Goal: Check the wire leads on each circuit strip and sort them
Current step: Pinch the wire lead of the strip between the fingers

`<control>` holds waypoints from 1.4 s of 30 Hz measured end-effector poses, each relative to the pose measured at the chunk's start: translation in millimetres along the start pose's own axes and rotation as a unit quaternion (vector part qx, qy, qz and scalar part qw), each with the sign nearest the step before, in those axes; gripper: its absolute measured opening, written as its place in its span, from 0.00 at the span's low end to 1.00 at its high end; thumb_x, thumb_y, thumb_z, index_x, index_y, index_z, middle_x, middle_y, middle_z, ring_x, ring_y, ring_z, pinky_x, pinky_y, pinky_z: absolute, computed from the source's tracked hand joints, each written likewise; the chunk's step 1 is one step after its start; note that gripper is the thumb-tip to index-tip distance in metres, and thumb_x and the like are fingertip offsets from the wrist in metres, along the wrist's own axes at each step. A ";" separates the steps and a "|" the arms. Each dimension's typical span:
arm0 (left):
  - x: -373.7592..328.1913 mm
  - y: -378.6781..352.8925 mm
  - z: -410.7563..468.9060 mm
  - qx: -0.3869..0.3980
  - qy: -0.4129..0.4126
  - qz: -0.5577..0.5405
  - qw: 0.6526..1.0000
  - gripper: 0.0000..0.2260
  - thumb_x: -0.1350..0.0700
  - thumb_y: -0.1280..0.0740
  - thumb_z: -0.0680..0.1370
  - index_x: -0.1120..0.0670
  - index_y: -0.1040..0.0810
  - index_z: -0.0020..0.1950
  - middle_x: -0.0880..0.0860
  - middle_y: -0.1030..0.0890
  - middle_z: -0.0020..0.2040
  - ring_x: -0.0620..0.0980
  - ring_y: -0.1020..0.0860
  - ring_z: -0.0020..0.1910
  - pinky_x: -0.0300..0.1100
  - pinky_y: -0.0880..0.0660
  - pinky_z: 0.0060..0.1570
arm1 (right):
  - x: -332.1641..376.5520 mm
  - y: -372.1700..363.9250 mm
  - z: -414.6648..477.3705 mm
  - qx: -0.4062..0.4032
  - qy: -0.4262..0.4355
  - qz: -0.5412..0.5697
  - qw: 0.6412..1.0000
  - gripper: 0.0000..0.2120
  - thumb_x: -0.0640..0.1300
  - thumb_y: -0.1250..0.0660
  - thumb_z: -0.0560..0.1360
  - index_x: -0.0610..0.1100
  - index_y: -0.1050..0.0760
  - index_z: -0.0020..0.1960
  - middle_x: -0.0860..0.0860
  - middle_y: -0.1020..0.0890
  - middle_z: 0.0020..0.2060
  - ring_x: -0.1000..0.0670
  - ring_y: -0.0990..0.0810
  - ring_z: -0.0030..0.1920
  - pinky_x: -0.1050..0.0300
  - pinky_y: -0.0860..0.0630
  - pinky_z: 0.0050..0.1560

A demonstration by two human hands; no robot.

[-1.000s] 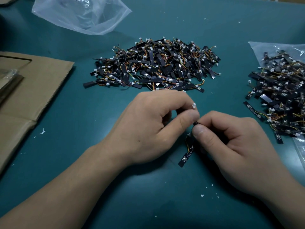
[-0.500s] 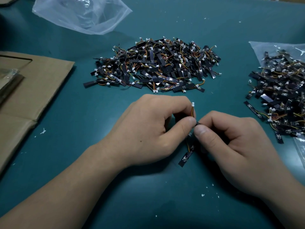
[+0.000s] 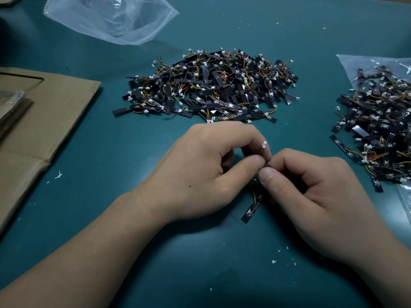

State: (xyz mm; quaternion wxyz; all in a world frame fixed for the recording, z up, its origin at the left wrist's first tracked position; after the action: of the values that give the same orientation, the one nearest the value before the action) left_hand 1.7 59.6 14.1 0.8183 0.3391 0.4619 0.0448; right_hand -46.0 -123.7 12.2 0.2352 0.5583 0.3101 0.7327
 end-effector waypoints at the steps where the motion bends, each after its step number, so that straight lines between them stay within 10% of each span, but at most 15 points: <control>1: -0.2 0.0 -0.2 0.004 0.006 0.000 1.000 0.03 0.55 0.31 0.79 0.50 0.17 0.49 0.44 0.20 0.41 0.51 0.22 0.37 0.47 0.26 0.38 | 0.3 0.1 0.0 0.001 0.000 0.000 1.000 0.12 0.58 0.37 0.78 0.53 0.24 0.40 0.53 0.25 0.27 0.51 0.27 0.28 0.52 0.31 0.30; 42: -1.4 -5.1 0.6 0.032 0.063 0.056 0.996 0.07 0.49 0.37 0.79 0.45 0.19 0.49 0.43 0.19 0.38 0.46 0.22 0.39 0.49 0.23 0.41 | -2.5 -0.2 -0.2 0.006 -0.002 -0.007 1.000 0.10 0.55 0.34 0.78 0.54 0.24 0.40 0.52 0.24 0.27 0.50 0.27 0.28 0.55 0.32 0.30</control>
State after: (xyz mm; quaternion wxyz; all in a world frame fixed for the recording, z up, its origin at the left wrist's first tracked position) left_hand 0.1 54.8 12.3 0.7726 0.3871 0.4939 0.0968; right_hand -45.6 -125.3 10.3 0.2371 0.5591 0.3177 0.7281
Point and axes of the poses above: each hand's wrist, its own z-axis towards the middle knuckle, its own y-axis out of the back of the hand, x = y × z, the point moved 2 cm from there along z, towards the middle knuckle
